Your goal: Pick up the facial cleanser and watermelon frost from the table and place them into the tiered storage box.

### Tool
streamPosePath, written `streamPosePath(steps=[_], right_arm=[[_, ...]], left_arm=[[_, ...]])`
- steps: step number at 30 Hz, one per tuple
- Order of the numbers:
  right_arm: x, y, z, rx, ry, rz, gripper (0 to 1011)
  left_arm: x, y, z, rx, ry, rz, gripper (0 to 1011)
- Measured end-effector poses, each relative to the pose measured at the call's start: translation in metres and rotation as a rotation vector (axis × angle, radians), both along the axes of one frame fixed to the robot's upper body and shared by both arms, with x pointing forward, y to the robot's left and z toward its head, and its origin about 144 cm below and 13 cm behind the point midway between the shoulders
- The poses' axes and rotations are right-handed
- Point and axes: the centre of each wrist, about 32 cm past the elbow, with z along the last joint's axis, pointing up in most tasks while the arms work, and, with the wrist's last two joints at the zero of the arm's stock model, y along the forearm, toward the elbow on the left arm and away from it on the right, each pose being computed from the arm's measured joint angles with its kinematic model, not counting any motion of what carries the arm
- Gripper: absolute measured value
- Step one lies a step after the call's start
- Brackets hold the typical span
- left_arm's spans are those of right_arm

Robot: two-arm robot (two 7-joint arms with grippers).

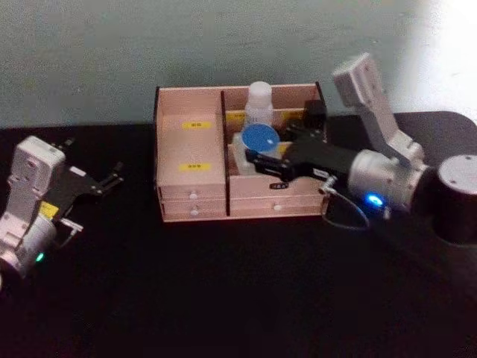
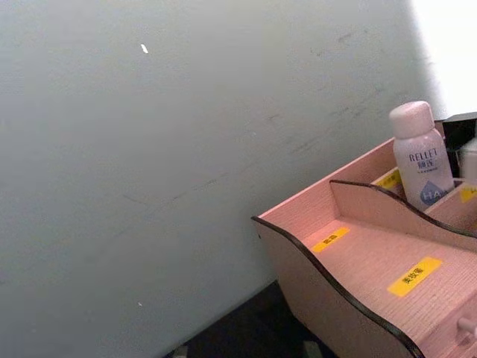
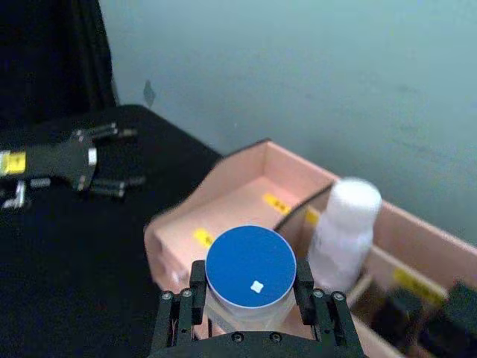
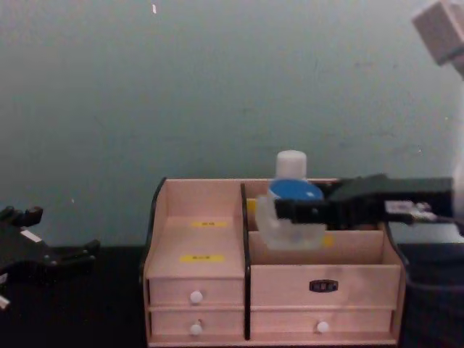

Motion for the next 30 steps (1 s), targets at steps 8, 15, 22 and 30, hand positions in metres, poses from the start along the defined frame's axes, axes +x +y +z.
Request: streamPosePath(steps=[8,15,22,30], right_arm=[[0.023,0.030,0.008,0.017,-0.017,-0.007,712],[0.042,0.056,0.010,0.036,-0.017,-0.004,712],[0.057,0.078,0.004,0.024,-0.003,-0.008,712],[0.071,0.091,-0.005,0.013,0.040,-0.033,712]], left_arm=[[0.000,0.000,0.000,0.000,0.000,0.000,1001],[0.000,0.000,0.000,0.000,0.000,0.000,1001],[0.000,0.000,0.000,0.000,0.000,0.000,1001],[0.000,0.000,0.000,0.000,0.000,0.000,1001]])
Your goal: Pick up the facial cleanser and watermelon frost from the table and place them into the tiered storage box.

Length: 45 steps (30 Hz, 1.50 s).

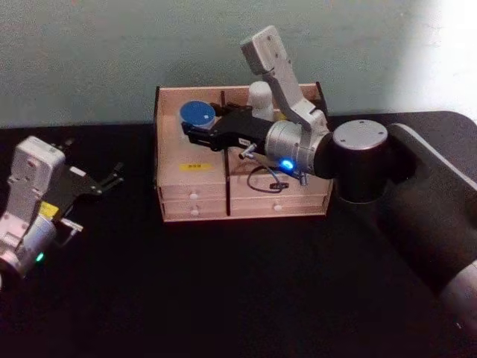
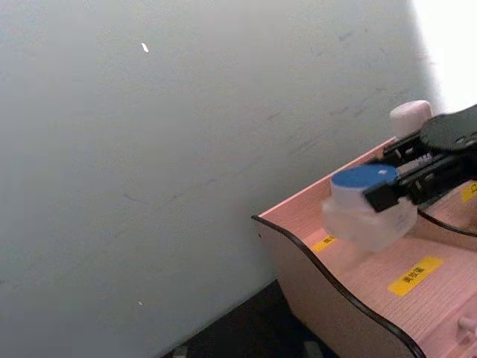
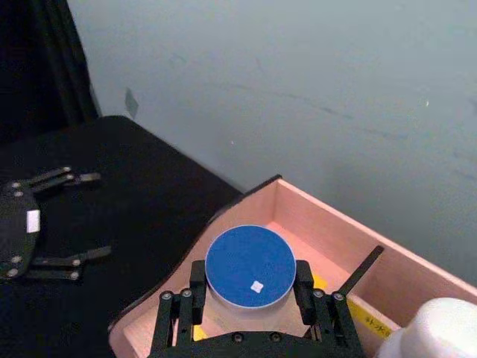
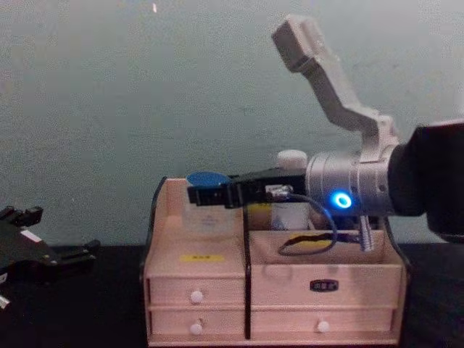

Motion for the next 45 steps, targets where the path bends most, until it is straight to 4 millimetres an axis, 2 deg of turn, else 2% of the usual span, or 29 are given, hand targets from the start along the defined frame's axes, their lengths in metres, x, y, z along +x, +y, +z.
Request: streamPosePath(steps=[10,25,28,29,36,45], right_arm=[[0.0056,0.0042,-0.0086,-0.025,0.033,-0.016,712],[0.0056,0.0042,-0.0093,-0.028,0.035,-0.016,715],[0.0056,0.0042,-0.0091,-0.027,0.035,-0.015,791],[0.0056,0.0042,-0.0090,-0.026,0.035,-0.015,844],[0.0055,0.0042,-0.0089,-0.025,0.035,-0.014,1002],[0.0055,0.0043,-0.0089,-0.024,0.035,-0.014,1000]], left_arm=[[0.0000,0.0000,0.0000,0.000,0.000,0.000,1001],[0.0000,0.0000,0.0000,0.000,0.000,0.000,1001],[0.0000,0.0000,0.0000,0.000,0.000,0.000,1001],[0.0000,0.0000,0.0000,0.000,0.000,0.000,1001],[0.0000,0.0000,0.0000,0.000,0.000,0.000,1001],[0.0000,0.0000,0.0000,0.000,0.000,0.000,1001]])
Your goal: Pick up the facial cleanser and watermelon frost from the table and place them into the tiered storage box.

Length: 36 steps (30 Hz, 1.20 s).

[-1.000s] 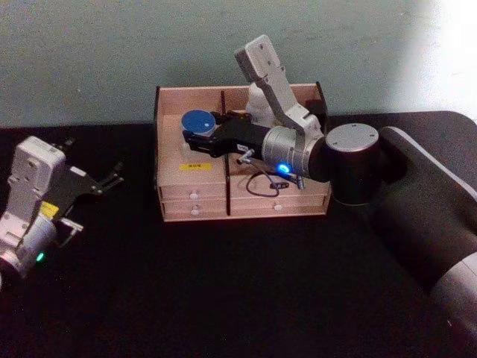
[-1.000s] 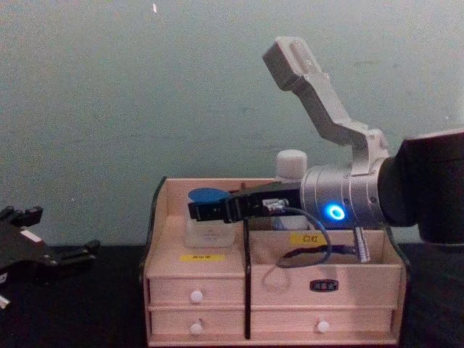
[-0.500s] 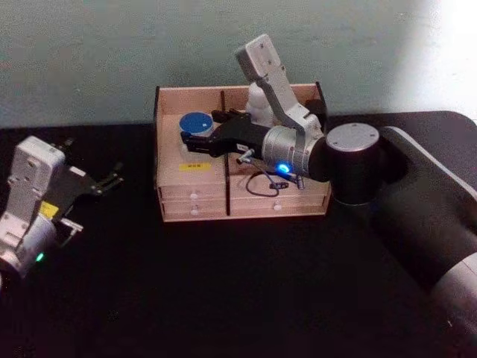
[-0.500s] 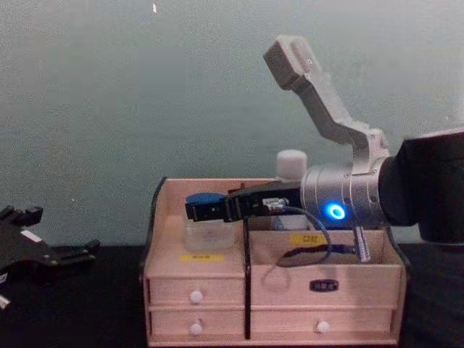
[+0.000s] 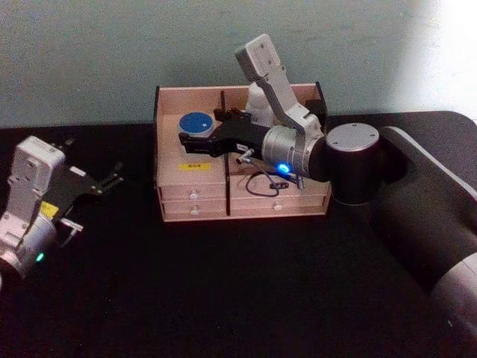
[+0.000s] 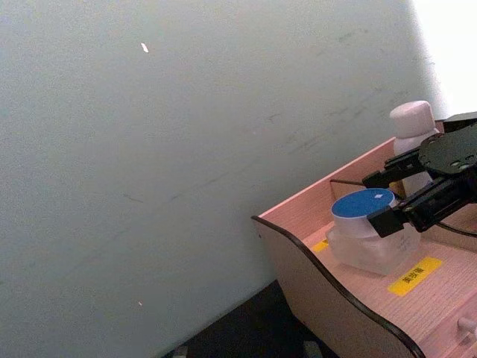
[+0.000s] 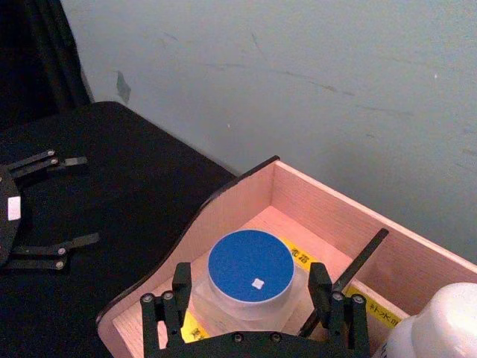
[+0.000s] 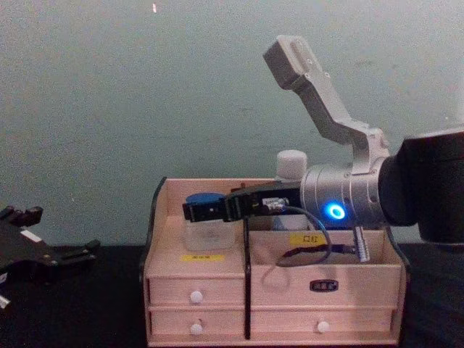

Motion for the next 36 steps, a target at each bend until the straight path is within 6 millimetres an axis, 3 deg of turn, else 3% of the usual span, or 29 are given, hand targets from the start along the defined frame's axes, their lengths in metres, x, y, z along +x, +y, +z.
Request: streamPosePath(steps=[11,19,29,36], right_arm=[[-0.006,-0.012,0.013,0.083,-0.031,-0.001,1000],[-0.017,-0.032,0.029,0.172,-0.096,-0.046,1000],[-0.031,-0.078,0.034,0.245,-0.164,-0.213,1000],[-0.044,-0.116,0.022,0.253,-0.185,-0.350,1000]], left_arm=[[0.000,0.000,0.000,0.000,0.000,0.000,1001],[0.000,0.000,0.000,0.000,0.000,0.000,1001],[0.000,0.000,0.000,0.000,0.000,0.000,1001],[0.000,0.000,0.000,0.000,0.000,0.000,1001]])
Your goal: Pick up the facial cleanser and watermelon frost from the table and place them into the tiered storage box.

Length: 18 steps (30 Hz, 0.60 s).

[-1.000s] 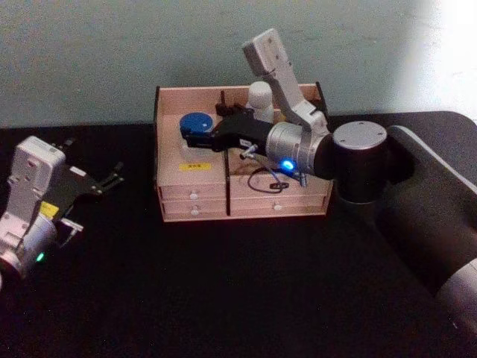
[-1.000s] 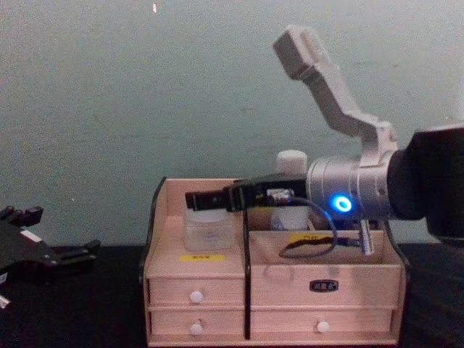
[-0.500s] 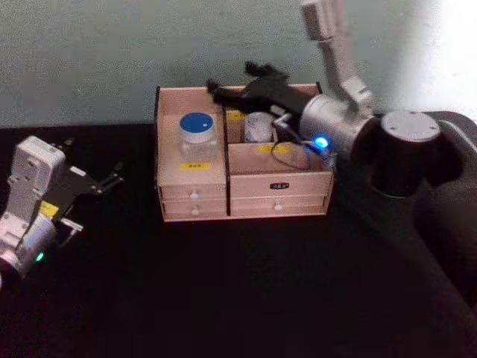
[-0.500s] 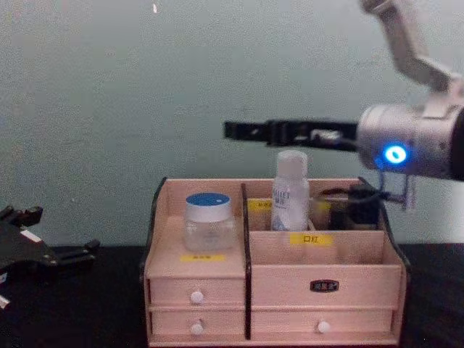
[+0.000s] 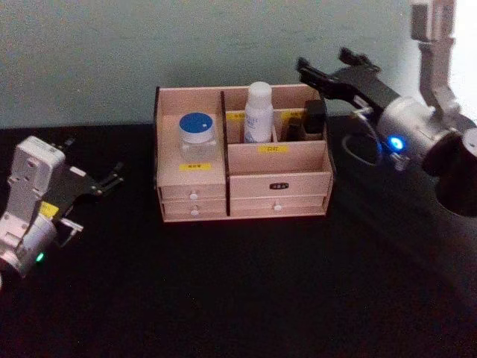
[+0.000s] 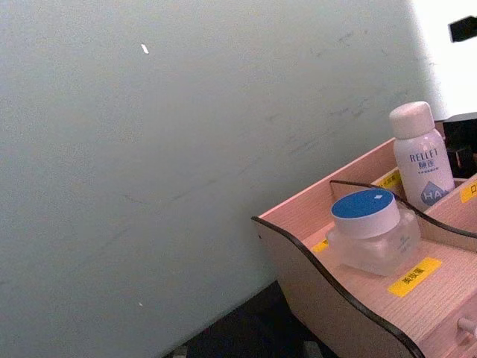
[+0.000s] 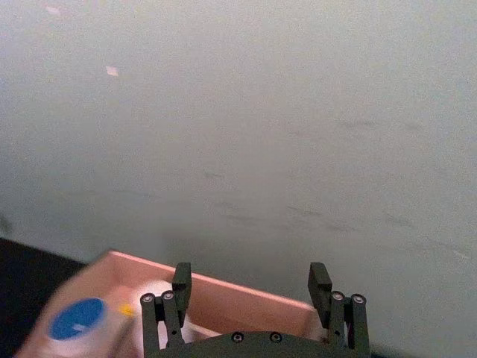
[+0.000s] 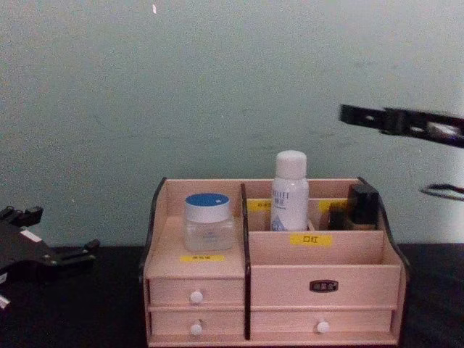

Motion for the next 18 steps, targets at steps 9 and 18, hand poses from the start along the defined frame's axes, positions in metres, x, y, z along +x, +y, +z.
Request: streamPosePath(steps=[9,18], right_arm=[[-0.021,-0.029,-0.031,-0.014,0.030,-0.155,1000],[-0.044,-0.035,-0.062,-0.029,0.023,-0.236,1000]], left_arm=[[0.000,0.000,0.000,0.000,0.000,0.000,1001],[0.000,0.000,0.000,0.000,0.000,0.000,1001]])
